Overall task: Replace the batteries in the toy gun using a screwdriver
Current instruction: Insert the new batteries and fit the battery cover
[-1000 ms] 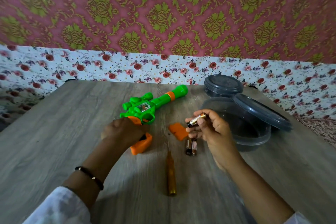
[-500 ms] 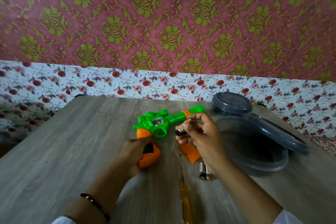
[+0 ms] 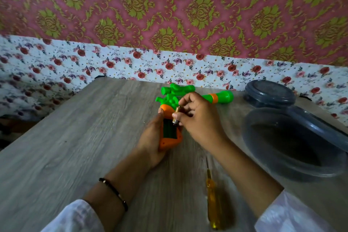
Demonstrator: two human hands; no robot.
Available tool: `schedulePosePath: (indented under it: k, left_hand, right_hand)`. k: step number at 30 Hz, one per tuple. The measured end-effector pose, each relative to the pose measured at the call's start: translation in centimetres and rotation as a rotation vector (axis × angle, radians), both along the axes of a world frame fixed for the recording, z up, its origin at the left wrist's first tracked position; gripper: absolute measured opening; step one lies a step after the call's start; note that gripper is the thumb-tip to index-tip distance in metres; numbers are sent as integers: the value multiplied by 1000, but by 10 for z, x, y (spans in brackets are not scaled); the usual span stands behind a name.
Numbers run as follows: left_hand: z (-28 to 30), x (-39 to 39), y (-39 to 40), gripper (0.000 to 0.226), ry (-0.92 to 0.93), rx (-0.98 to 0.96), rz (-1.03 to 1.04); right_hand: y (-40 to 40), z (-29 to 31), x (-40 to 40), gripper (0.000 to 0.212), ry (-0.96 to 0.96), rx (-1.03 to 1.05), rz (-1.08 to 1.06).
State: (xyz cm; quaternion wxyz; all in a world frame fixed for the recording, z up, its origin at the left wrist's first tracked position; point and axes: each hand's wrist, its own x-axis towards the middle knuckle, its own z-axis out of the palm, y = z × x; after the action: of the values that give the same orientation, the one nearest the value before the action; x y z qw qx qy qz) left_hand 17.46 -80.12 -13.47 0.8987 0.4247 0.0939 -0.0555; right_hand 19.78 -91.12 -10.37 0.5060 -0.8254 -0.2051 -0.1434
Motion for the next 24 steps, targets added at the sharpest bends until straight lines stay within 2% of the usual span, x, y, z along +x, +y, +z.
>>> schedulePosePath:
  k: [5,9,16,24]
  left_hand:
    - [-6,2,1,37,-18,61,2]
    - [-4,-1,-1,47,-32,59,10]
    - [-15,5,0,36,-97,145,31]
    - [-20,8,-3,33,-196,243,80]
  right_hand:
    - [2,-8,4,32,-55,-76,-36]
    - [2,-3,-1,27,-94,-128,-25]
    - [0,3,-6,23,-159,-295,-72]
    - [-3,11,-7,8,-155,-405,-56]
